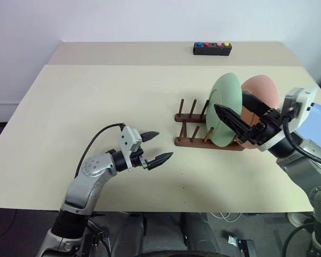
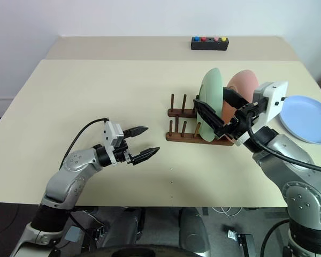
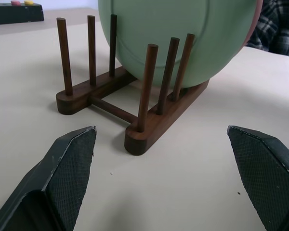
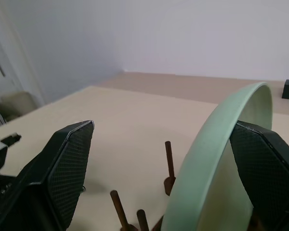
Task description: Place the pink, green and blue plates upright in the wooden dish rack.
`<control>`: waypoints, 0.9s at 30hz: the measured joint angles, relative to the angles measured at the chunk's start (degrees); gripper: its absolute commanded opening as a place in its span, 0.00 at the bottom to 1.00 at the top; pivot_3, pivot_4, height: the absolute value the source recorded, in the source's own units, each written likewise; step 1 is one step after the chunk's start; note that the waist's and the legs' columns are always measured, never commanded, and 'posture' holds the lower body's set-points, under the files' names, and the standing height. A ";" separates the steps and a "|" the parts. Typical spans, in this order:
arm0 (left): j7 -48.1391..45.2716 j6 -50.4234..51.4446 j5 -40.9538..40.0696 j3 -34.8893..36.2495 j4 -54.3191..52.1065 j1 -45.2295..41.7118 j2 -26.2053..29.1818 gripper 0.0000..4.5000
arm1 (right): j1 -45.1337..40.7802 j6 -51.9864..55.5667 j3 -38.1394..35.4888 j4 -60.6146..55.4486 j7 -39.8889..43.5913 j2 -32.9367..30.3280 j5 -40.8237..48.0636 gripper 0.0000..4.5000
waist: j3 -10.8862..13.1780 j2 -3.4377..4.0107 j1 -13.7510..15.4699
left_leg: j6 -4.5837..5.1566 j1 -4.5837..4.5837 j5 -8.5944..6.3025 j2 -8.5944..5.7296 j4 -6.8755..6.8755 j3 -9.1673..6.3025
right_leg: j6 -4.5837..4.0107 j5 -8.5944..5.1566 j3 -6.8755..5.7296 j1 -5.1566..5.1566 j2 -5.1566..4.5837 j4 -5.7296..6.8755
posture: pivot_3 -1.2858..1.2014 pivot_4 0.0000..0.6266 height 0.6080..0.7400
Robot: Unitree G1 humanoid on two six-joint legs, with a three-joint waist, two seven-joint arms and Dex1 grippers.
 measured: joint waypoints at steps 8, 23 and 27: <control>-0.82 -0.09 0.02 -0.21 0.48 -0.28 -0.31 1.00 | -2.19 -2.15 -4.70 -0.38 4.95 -6.29 -3.93 0.99 | 0.02 0.04 0.08 | 0.07 -0.16 -0.04 0.00 0.02 0.01 | 0.01 0.02 -0.01 0.01 0.00 -0.28 | 0.52 0.24 1.00; -2.03 -0.11 0.28 -0.94 0.85 -0.91 -0.54 1.00 | 3.78 -6.64 -22.28 10.01 16.47 -12.76 -14.50 0.99 | 0.01 0.05 0.22 | 0.15 -0.21 -0.08 -0.01 0.10 0.06 | 0.00 0.04 -0.01 0.03 -0.01 -0.34 | 0.52 0.24 1.00; -2.27 -0.07 0.29 -1.64 0.82 -0.83 -0.37 1.00 | 12.07 -9.50 -27.47 17.95 22.89 -13.34 -21.07 0.99 | 0.00 0.06 0.53 | 0.21 -0.21 -0.12 -0.01 0.11 0.09 | 0.02 0.04 0.00 0.08 -0.01 -0.44 | 0.52 0.24 1.00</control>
